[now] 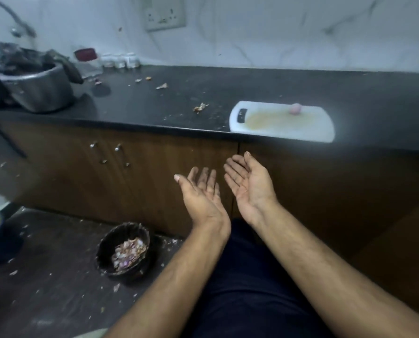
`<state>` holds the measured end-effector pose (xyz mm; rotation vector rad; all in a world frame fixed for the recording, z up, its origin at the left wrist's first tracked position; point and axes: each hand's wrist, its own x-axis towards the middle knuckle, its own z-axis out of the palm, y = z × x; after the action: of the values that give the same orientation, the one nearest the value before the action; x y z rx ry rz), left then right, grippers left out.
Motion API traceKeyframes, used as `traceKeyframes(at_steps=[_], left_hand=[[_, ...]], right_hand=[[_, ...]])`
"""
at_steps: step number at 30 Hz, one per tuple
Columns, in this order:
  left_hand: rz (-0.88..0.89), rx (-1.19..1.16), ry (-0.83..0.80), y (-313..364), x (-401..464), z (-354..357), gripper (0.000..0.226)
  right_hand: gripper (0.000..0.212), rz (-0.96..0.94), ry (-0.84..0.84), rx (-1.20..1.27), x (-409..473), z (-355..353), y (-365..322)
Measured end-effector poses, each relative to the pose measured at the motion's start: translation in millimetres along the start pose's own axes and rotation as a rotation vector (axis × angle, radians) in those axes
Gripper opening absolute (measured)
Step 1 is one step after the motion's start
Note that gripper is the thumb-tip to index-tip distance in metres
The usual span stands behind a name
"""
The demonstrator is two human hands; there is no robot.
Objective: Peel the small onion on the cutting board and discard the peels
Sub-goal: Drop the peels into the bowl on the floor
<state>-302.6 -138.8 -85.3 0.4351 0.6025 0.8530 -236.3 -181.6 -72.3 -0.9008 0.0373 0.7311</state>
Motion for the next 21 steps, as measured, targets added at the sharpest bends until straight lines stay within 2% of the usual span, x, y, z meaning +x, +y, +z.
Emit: traceKeyframes(at_steps=[6,14,21], left_hand=[[0.008,0.127,-0.135,-27.8,6.3,33.9,0.042],[0.023,0.178,-0.208,-46.4,29.1,77.7,0.035],[0.065,0.287,-0.244,-65.3,70.6,121.9,0.03]], right_hand=[[0.041,-0.135,0.117,0.125,0.1,-38.0,-43.2],[0.04,-0.267,0.191,0.173,22.7,-48.0,-79.6],[0.03,-0.382,0.235,0.02,73.8,-38.2,-108.6]])
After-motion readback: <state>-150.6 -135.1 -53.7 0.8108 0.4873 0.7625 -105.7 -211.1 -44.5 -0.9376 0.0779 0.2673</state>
